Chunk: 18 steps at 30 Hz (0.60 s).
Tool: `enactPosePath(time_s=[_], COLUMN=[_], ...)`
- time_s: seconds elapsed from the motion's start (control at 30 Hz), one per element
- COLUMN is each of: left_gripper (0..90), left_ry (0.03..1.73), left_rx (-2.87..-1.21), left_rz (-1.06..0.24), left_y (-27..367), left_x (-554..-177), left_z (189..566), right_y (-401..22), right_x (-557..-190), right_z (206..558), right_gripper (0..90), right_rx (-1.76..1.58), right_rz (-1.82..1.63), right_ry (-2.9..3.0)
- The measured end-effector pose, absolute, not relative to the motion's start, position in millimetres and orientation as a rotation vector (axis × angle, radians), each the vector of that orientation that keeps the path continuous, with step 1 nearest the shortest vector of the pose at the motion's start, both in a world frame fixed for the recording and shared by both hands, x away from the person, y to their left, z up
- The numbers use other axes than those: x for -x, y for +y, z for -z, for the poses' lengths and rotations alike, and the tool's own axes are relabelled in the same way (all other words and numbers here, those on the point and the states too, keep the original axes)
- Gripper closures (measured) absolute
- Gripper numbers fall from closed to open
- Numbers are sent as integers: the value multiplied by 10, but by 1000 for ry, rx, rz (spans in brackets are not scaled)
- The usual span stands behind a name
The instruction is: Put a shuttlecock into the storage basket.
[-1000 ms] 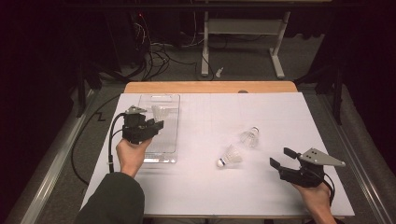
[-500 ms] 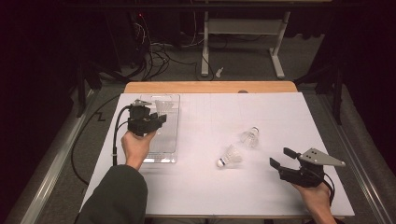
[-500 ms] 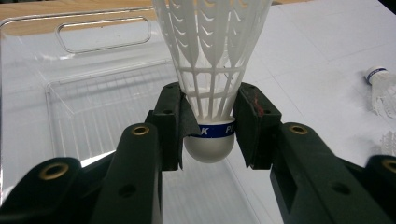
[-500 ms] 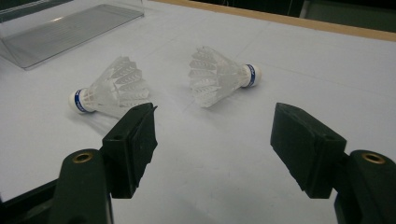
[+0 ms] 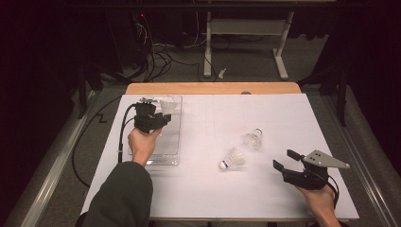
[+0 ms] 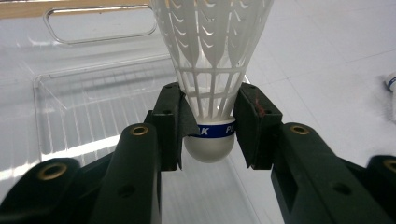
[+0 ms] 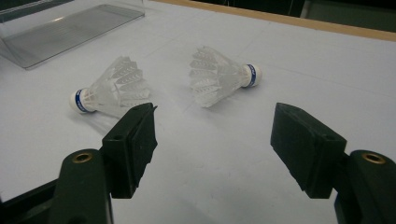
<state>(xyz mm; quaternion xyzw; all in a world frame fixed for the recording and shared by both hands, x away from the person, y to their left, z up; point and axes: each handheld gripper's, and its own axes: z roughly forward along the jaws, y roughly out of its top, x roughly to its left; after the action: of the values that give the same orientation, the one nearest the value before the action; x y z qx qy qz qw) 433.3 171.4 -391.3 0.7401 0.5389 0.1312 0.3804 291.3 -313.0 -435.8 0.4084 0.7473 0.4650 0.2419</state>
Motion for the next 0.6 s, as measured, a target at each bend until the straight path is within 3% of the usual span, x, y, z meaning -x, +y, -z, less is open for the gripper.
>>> enactPosePath(time_s=[0.4,0.6], left_gripper=[619,452], left_ry=[1416,1420], left_rx=[-1919,-1959], left_rz=[-312,-327], left_y=[1696,1666], left_x=[-4402,-4391], left_z=[3977,3966], right_y=[-3128,-3130], right_x=[-2918,-2919], right_z=[4361,4361], right_gripper=[312,310], right_rx=[-1113,-1112], right_rz=[-1270,-1272], right_ry=[2046,2047])
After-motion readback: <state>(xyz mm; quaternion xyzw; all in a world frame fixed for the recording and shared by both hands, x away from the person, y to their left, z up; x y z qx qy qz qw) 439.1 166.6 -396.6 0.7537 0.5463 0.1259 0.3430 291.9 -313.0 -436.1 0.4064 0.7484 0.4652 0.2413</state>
